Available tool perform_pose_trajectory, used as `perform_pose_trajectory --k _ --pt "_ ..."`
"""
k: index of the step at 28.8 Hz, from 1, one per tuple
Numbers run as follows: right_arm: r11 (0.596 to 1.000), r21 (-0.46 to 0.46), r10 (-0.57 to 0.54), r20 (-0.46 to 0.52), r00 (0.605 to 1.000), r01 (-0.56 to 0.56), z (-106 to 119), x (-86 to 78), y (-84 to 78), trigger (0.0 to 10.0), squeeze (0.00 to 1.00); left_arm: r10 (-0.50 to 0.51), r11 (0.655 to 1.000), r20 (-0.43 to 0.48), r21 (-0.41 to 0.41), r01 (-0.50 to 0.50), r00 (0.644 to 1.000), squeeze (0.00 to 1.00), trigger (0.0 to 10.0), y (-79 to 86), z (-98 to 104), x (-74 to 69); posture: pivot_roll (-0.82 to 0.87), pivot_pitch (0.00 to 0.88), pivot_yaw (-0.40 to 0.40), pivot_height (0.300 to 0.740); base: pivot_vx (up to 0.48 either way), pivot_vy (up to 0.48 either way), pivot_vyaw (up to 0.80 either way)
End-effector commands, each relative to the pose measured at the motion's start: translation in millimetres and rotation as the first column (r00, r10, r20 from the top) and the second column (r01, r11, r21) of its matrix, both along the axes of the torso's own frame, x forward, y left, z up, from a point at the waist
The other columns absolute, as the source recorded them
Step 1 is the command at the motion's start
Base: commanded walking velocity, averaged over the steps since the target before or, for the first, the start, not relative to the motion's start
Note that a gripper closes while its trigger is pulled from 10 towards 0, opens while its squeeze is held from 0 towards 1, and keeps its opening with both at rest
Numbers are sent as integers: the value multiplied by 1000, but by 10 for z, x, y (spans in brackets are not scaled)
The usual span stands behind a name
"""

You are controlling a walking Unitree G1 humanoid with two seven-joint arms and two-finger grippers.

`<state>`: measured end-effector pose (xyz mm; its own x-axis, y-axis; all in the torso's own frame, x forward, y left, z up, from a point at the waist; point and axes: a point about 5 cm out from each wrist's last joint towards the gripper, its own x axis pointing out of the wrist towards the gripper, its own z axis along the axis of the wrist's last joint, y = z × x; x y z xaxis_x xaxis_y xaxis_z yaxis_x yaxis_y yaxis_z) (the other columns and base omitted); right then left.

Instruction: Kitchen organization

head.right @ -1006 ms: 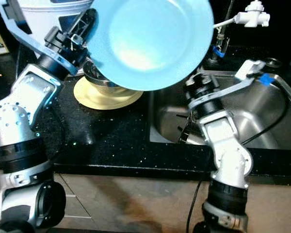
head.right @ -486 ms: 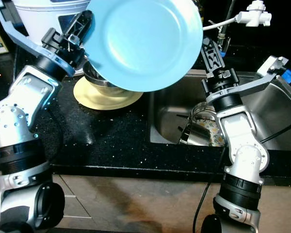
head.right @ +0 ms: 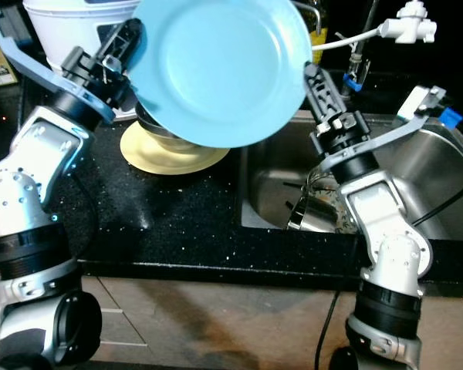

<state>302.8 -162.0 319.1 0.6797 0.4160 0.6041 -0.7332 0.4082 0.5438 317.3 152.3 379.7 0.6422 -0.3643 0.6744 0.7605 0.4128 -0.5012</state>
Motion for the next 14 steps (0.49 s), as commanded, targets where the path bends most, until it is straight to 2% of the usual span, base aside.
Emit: perform_pose_trajectory --k 1,4,5,8,9,14 --pt "999 -46 23 21 1000 -22 4 -49 64 10000 0 -18 1000 13 -2 18 1000 0 0 -10 5 -34 -20 145 -2 740 0 0 0" --pt "997 -66 46 26 999 -44 4 -69 111 10000 0 -19 1000 10 4 19 1000 0 0 -17 -1 -34 -22 147 1 740 0 0 0" --pt "996 -76 56 23 998 -54 1 -78 136 4314 0 -17 1000 4 3 17 1000 0 0 -25 -11 -32 -23 148 1 740 0 0 0" --pt "995 -76 59 21 998 -57 1 -81 140 4314 0 -17 1000 2 3 17 1000 0 0 -27 -14 -32 -23 148 1 740 0 0 0" --pt "996 -71 58 19 998 -56 3 -78 138 0 0 -15 1000 0 5 15 1000 0 0 -30 -18 -29 -22 153 -1 740 0 0 0" --pt "996 -64 56 20 998 -55 5 -78 132 0 0 -5 1000 3 29 5 1000 0 0 -32 -31 -27 -26 155 -1 740 0 0 0"
